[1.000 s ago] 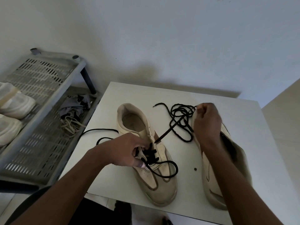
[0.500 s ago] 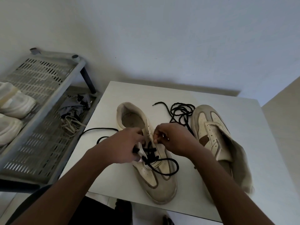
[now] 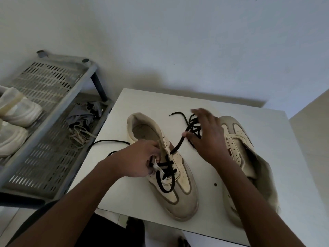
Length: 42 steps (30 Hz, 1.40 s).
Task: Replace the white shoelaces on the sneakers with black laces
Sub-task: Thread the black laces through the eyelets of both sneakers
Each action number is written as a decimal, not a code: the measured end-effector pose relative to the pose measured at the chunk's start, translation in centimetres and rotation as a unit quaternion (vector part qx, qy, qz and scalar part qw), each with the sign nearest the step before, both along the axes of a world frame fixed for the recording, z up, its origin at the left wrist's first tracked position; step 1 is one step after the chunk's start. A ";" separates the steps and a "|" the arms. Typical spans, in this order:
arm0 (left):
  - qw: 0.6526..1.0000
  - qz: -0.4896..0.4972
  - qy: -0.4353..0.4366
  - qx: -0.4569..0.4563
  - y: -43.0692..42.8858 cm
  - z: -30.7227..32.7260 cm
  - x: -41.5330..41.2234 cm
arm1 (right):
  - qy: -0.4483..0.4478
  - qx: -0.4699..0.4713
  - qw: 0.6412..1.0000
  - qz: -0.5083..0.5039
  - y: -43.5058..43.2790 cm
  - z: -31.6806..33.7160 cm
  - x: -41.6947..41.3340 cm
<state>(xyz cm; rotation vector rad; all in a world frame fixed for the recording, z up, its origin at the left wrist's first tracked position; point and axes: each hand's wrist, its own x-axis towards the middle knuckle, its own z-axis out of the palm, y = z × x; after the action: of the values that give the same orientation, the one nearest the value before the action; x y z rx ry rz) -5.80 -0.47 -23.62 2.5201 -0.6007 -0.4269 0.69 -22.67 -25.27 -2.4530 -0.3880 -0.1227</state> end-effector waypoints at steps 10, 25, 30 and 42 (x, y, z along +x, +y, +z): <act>1.000 0.004 0.000 -0.007 -0.2 0.4 -0.1 | 0.144 0.070 0.972 0.172 1.1 -0.2 -1.4; 0.998 0.017 0.029 -0.046 -0.1 0.5 -0.2 | -0.011 0.117 0.978 -0.172 0.6 -0.5 -0.2; 0.999 0.019 0.013 -0.028 -0.1 0.3 -0.1 | 0.034 -0.039 0.992 0.112 1.1 0.5 -0.8; 0.997 0.055 0.016 -0.050 0.1 1.0 -0.2 | 0.174 0.113 0.966 0.156 0.4 -1.1 -0.8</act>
<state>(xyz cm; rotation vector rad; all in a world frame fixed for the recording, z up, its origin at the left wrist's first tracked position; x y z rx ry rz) -6.01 -0.33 -22.65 2.4332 -0.4583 -0.3863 -0.08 -22.24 -26.42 -2.1044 -0.5620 0.3726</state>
